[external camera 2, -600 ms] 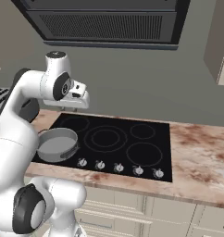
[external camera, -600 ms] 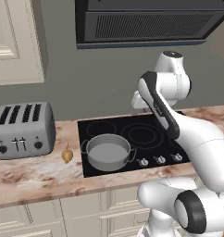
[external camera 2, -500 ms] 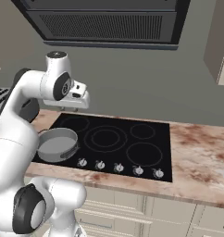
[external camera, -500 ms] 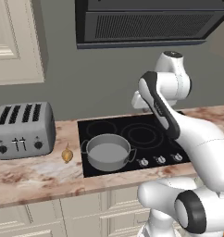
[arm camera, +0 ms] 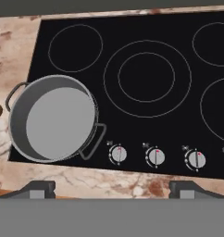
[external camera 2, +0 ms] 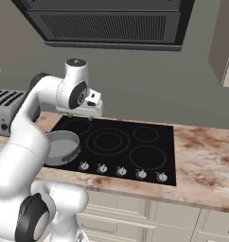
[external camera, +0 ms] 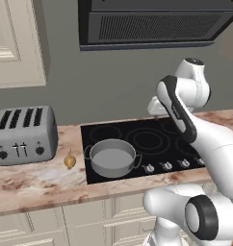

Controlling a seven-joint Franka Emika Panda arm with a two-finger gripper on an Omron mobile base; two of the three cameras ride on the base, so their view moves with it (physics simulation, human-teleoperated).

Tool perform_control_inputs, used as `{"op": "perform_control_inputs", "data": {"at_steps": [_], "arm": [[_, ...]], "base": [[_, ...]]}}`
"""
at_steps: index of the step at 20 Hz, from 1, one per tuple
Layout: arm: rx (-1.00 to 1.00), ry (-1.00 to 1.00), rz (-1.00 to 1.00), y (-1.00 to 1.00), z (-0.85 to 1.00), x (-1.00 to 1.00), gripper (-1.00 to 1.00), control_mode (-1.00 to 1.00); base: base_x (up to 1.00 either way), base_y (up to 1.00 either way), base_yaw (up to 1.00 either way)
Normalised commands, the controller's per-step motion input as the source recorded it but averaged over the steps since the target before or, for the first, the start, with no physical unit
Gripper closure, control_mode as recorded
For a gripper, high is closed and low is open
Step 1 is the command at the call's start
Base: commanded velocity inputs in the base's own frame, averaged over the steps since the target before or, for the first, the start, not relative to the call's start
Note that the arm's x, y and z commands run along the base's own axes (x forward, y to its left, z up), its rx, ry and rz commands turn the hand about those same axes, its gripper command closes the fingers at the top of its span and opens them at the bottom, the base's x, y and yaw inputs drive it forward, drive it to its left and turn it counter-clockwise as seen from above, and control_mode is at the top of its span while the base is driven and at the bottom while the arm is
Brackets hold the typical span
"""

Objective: Turn on the burner for the pot on the stove. Wait thirty seconds for the pot to heat up. Then add the onion to the pot.

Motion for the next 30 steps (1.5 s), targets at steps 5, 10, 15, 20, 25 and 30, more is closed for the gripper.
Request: {"op": "perform_control_inputs", "data": {"at_steps": [5, 10, 15, 20, 25, 30], "arm": [[0.0, 0.0, 0.0, -0.1, -0.42, 0.0, -1.0, -1.0], [0.0, 0.0, 0.0, -0.03, -0.54, -0.06, -1.0, -1.0], [0.0, 0.0, 0.01, -0.05, -0.6, -0.24, -1.0, -1.0], [0.0, 0.0, 0.03, 0.0, -0.5, -0.24, -1.0, -1.0], [0.0, -0.01, 0.06, 0.0, -0.4, -0.16, -1.0, -1.0], [-0.01, -0.04, 0.09, 0.0, -0.33, -0.06, -1.0, -1.0]], "base": [[0.0, 0.0, 0.0], [0.0, 0.0, 0.0], [0.0, 0.0, 0.0], [0.0, 0.0, 0.0], [0.0, 0.0, 0.0], [0.0, 0.0, 0.0]]}}
